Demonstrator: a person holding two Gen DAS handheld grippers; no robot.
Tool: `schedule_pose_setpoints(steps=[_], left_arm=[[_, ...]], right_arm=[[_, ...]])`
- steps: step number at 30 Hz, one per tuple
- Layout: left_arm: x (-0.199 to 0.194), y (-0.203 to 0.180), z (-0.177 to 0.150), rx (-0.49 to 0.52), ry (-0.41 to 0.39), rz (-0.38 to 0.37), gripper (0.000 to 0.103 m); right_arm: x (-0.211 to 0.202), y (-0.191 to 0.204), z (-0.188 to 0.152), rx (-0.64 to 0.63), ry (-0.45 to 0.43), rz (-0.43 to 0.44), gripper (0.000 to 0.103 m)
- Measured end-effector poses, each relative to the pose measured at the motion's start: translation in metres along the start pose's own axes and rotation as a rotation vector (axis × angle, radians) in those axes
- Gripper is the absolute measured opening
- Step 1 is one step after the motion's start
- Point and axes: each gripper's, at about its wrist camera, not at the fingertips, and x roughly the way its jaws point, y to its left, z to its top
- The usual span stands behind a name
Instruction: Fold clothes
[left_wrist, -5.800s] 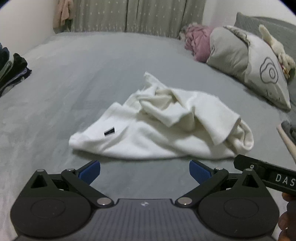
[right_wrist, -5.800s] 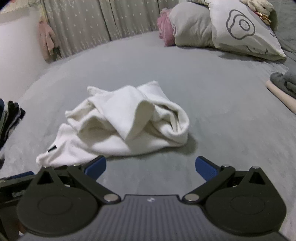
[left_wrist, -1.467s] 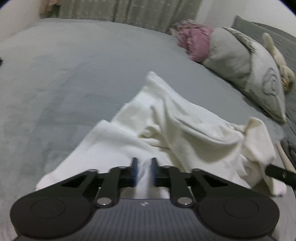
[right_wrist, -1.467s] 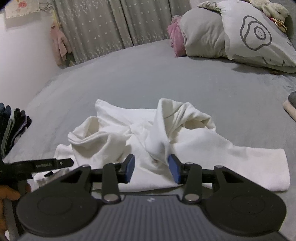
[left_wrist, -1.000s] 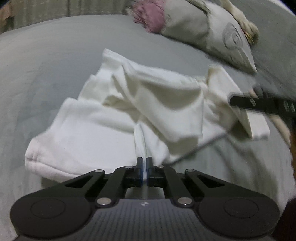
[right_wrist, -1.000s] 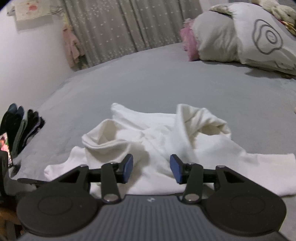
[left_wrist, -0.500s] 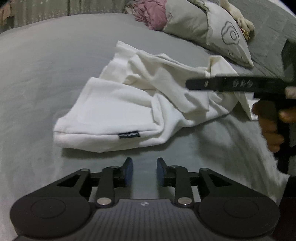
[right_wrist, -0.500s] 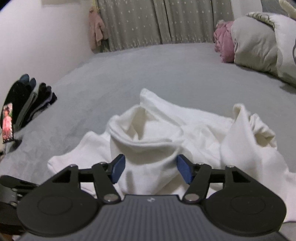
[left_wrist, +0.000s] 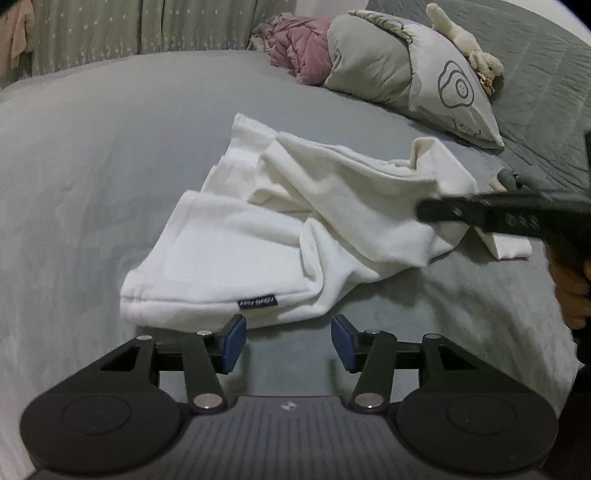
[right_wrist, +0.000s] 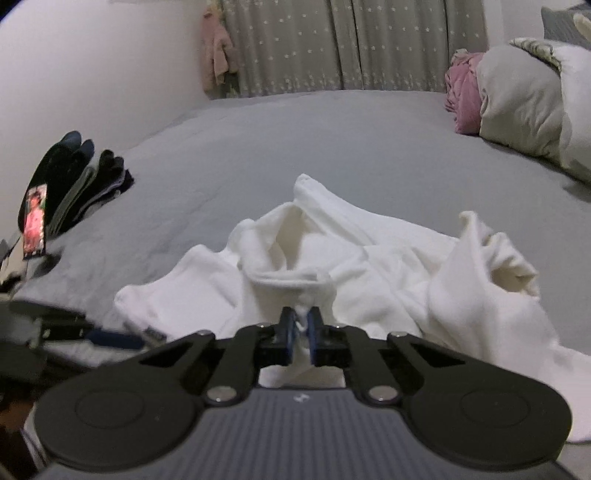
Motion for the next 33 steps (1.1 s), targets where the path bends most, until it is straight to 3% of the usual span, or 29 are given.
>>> schedule_pose_setpoints(steps=[15,20,29,33], left_arm=[[0.027,-0.037,0.012,0.083,0.016,0.044,0.057],[0.035,-0.045,0.016,0.105,0.019,0.058,0.058],[0.05,-0.053,0.023,0.121,0.02,0.06,0.058],[0.054,-0.053,0.023,0.129,0.026,0.065,0.058]], right_arm=[[-0.035,-0.072,-0.05,0.044,0.122,-0.184,0.006],[-0.035,-0.092,-0.057,0.034,0.206,-0.279,0.006],[-0.05,-0.104,-0.064,-0.042,0.236,-0.386,0.005],[-0.056,-0.108,-0.067,-0.04,0.246,-0.395,0.004]])
